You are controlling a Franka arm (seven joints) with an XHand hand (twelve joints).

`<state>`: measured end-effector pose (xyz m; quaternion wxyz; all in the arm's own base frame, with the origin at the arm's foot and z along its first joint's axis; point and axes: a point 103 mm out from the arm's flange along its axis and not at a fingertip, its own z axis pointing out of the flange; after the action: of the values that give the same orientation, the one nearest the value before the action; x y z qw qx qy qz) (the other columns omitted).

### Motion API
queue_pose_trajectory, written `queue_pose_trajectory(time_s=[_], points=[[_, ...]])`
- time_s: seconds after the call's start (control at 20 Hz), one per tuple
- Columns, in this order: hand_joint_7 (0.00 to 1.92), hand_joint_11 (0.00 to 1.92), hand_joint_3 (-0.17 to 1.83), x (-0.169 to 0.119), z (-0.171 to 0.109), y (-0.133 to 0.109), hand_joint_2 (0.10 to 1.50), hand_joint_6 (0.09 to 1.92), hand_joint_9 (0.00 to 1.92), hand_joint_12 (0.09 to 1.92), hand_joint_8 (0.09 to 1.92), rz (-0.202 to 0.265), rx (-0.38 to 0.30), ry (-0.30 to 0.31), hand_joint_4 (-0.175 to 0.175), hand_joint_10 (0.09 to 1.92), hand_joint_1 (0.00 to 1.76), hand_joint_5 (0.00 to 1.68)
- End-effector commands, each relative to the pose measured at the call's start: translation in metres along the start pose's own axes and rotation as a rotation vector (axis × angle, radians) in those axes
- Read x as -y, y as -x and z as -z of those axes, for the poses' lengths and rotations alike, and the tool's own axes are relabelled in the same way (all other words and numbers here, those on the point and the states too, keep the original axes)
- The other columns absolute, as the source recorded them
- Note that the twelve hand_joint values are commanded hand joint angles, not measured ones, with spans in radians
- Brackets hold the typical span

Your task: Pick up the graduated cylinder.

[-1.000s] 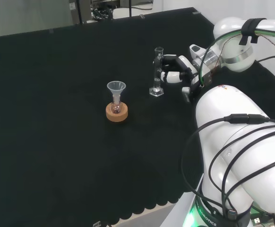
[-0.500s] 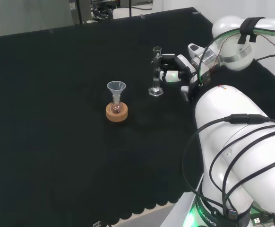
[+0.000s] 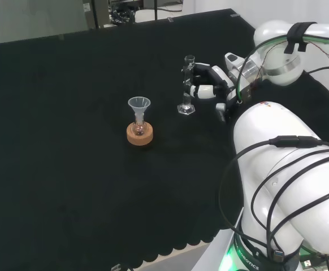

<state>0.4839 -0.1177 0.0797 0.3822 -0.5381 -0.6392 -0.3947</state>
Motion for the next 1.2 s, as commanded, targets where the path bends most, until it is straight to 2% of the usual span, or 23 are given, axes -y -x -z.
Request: queue_pose_trajectory(time_s=[0.05, 0.3, 0.85, 1.05, 1.15, 1.2], points=[[0.6, 0.66, 0.73, 0.0, 0.001, 0.001, 0.65, 0.73, 0.95, 1.17, 0.6, 0.004, -0.028, 0.01, -0.035, 0.28, 1.13, 0.62], [0.62, 0.71, 0.73, -0.002, -0.009, 0.0, 0.66, 0.73, 0.97, 1.13, 0.6, 0.007, -0.015, -0.006, -0.04, 0.29, 1.15, 0.65], [0.64, 0.75, 0.73, -0.003, -0.007, 0.0, 0.67, 0.73, 1.0, 1.1, 0.61, 0.002, -0.009, -0.01, -0.046, 0.29, 1.16, 0.67], [0.69, 0.84, 0.71, -0.004, -0.007, 0.0, 0.73, 0.72, 1.05, 1.05, 0.61, -0.005, 0.016, 0.005, -0.042, 0.29, 1.19, 0.76], [0.83, 0.98, 0.39, -0.005, -0.006, 0.0, 0.93, 0.95, 1.15, 0.96, 0.63, -0.014, 0.036, 0.01, -0.126, 0.28, 1.17, 0.88], [0.89, 1.03, 0.26, -0.005, -0.006, 0.0, 1.01, 1.02, 1.2, 0.91, 0.63, -0.018, 0.046, 0.013, -0.151, 0.26, 1.16, 0.9]])
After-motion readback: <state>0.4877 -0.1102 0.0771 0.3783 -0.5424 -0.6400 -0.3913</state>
